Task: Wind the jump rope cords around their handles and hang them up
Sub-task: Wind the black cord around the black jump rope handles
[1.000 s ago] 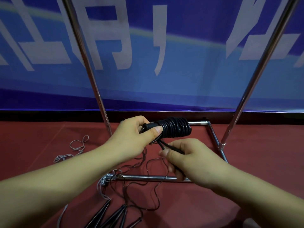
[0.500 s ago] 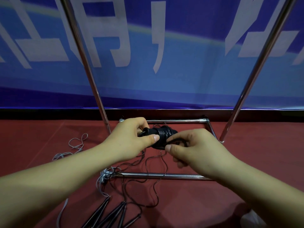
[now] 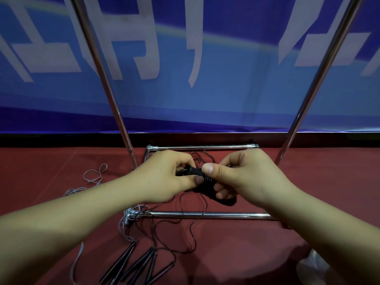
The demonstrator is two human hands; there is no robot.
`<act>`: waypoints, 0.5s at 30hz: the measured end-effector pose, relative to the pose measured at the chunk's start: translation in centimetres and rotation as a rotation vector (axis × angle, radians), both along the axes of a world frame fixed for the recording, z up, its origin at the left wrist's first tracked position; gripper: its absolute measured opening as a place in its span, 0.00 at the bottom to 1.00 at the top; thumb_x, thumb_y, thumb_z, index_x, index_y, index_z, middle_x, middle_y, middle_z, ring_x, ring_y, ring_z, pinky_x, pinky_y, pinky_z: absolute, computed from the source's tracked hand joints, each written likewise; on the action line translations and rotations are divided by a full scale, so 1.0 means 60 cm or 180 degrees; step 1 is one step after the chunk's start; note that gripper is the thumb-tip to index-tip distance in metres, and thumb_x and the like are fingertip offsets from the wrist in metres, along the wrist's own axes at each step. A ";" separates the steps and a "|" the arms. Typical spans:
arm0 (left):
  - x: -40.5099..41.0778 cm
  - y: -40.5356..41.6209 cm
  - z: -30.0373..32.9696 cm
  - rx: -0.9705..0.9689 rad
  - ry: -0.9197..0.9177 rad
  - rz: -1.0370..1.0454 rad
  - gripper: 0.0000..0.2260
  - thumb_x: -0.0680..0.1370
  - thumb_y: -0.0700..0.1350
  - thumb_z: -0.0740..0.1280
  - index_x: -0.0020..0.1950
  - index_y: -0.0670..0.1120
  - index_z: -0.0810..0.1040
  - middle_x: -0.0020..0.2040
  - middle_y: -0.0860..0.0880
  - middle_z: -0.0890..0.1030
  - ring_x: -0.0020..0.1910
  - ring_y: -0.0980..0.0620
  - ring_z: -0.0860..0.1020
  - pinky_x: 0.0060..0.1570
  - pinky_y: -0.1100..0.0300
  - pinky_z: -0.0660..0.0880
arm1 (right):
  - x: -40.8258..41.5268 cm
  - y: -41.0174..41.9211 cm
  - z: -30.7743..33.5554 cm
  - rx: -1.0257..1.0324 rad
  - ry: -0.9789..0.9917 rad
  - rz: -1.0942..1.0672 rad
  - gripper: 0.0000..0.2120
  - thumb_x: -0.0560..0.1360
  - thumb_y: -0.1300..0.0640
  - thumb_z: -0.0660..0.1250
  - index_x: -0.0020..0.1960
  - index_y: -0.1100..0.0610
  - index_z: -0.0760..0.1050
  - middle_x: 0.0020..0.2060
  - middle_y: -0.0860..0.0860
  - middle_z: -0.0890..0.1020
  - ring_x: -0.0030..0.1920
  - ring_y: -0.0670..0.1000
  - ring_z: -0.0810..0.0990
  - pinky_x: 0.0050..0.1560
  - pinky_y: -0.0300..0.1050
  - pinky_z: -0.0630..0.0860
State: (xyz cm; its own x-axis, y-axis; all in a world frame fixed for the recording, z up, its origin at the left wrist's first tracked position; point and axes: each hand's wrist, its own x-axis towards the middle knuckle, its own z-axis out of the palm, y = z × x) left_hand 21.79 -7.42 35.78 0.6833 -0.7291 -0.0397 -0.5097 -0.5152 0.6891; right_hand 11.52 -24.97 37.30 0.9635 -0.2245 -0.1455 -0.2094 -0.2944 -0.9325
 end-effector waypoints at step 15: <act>-0.003 0.007 0.003 0.0620 -0.0218 -0.0734 0.05 0.79 0.54 0.68 0.51 0.55 0.81 0.41 0.53 0.83 0.42 0.53 0.81 0.46 0.45 0.78 | 0.003 -0.005 -0.001 -0.0784 -0.0084 0.0273 0.14 0.71 0.46 0.75 0.37 0.56 0.78 0.27 0.53 0.83 0.27 0.51 0.83 0.31 0.44 0.79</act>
State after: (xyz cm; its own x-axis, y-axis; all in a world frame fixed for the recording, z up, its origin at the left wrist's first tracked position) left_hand 21.63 -6.98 35.93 0.5065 -0.8485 -0.1534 -0.6704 -0.4994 0.5488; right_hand 11.67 -25.26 37.22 0.9833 -0.1674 -0.0710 -0.1504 -0.5289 -0.8353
